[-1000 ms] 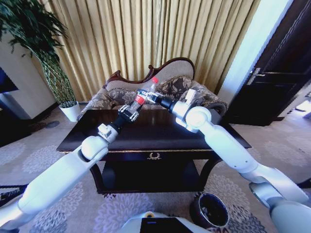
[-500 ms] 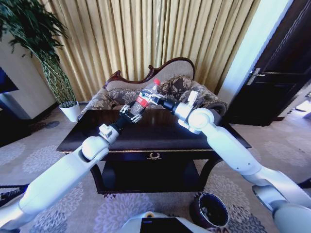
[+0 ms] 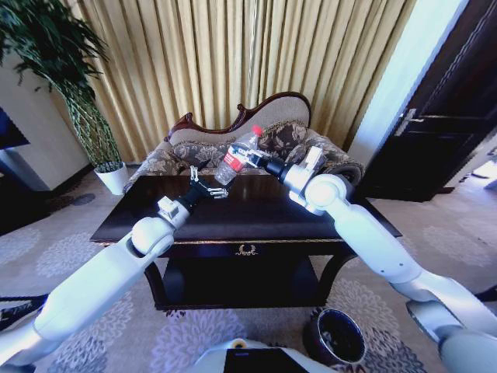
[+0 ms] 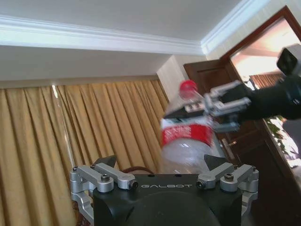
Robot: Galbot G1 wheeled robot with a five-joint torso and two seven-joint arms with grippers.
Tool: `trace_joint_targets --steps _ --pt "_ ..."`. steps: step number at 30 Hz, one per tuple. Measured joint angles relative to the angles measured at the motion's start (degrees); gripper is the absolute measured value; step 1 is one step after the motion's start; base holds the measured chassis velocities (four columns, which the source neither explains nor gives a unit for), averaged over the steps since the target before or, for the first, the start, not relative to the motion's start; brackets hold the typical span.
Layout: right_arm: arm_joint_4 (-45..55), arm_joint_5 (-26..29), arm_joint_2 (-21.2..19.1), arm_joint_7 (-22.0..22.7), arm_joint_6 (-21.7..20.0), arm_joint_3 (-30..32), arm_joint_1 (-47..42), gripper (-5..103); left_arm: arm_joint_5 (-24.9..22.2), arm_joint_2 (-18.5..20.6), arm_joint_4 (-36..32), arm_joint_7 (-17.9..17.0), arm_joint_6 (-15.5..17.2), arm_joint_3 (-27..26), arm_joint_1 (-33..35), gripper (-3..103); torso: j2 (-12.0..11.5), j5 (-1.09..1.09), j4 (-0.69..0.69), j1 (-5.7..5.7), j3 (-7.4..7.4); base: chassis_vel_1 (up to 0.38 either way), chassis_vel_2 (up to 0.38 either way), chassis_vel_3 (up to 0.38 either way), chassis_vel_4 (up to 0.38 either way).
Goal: Move to the front of the table and place the trash on the table into the trash bin.
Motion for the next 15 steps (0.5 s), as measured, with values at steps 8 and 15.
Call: trace_joint_targets --steps 8,15 --pt "-0.2 -4.4 -0.8 4.6 1.0 5.0 -3.1 26 -5.1 1.1 -2.9 -0.5 3.2 -8.2 4.5 100 0.0 -0.02 0.02 0.0 0.0 0.0 0.0 0.0 0.0" --pt "0.8 -12.6 -4.3 7.1 1.3 12.4 -9.6 25 -9.6 3.0 -4.6 -2.4 6.4 -22.1 13.6 100 0.0 0.01 0.02 0.0 -0.01 0.0 0.0 0.0 0.0"
